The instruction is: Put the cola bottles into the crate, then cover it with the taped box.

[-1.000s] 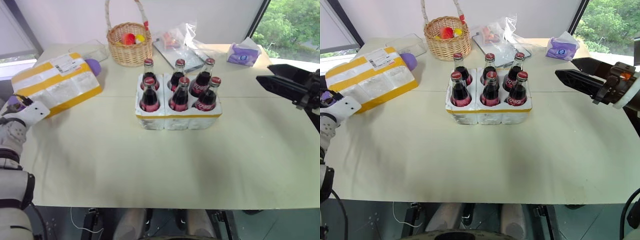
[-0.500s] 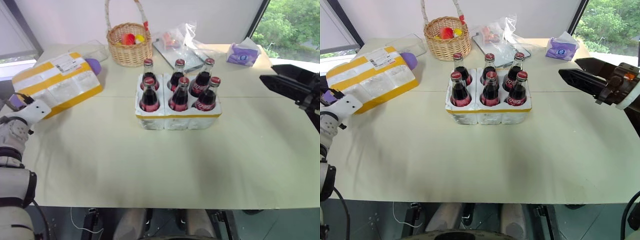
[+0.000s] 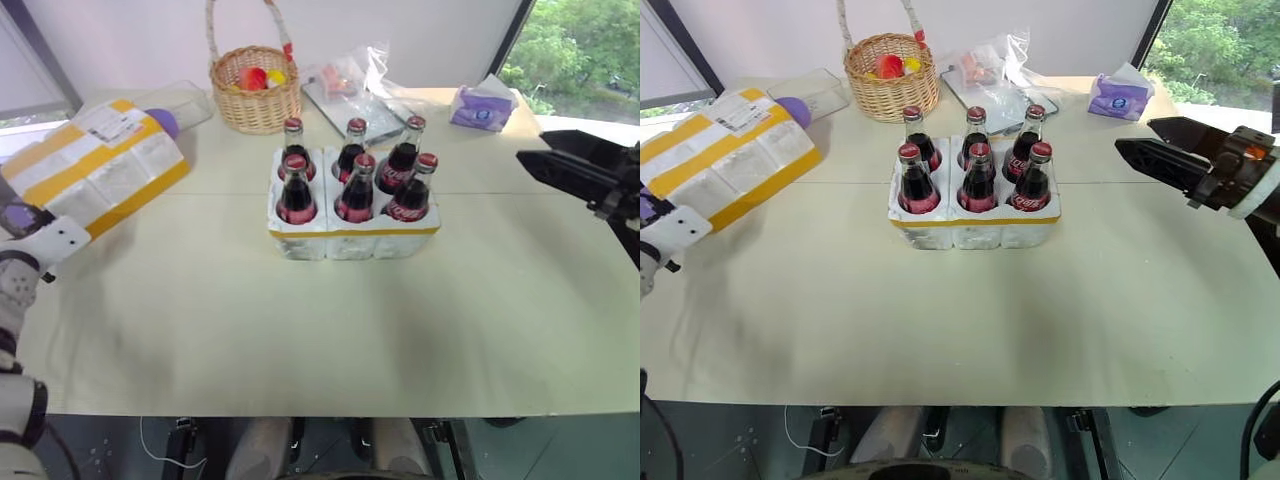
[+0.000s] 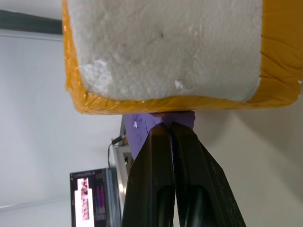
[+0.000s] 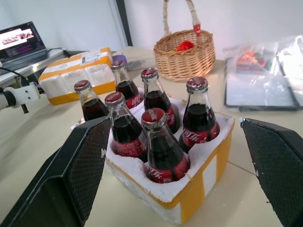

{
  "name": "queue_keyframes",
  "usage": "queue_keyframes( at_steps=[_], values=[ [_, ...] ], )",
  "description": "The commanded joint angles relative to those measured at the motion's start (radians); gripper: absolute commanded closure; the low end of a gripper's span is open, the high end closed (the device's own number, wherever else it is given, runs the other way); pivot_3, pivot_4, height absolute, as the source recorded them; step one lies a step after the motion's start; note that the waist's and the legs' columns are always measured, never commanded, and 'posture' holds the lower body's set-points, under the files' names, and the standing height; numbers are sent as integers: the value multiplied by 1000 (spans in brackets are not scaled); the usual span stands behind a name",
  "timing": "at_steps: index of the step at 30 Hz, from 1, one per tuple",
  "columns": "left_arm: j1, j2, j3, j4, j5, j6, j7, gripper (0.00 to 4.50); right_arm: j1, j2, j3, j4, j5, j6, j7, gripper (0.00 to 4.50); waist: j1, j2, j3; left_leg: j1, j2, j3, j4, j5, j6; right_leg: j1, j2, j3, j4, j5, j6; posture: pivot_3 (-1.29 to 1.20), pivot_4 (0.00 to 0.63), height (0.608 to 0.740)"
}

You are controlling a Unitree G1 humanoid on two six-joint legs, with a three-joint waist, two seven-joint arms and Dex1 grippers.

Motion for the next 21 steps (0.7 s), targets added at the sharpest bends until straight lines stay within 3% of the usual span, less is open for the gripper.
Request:
queue_keyframes(
  at_steps=[1,6,10,13,17,21],
  values=[
    [71,36,62,-139,-52,32,-30,4442,-45,3,19,19,-3,-27,18,0,-1,0,0,0,0,0,0,0,0,0,0,0,0,0,0,0,150,740],
    [150,60,125,-290,-58,117,-32,4442,-91,16,75,59,-26,-47,41,0,6,0,0,0,0,0,0,0,0,0,0,0,0,0,0,0,150,740],
    [145,59,134,-300,-50,154,-28,4442,-112,32,104,78,-46,-62,52,0,8,0,0,0,0,0,0,0,0,0,0,0,0,0,0,0,150,740],
    [124,58,120,-274,-29,184,-20,3518,-118,40,109,80,-52,-66,54,0,7,0,0,0,0,0,0,0,0,0,1,0,0,0,0,0,150,740],
    [105,48,94,-254,4,242,-23,1446,-107,42,90,69,-49,-66,58,0,7,0,0,0,0,0,0,0,0,0,1,-2,0,0,0,0,150,740],
    [91,22,73,-240,26,305,-15,1446,-89,45,67,57,-42,-63,50,0,9,0,0,0,0,0,0,0,0,0,1,-2,0,0,0,0,150,740]
  ],
)
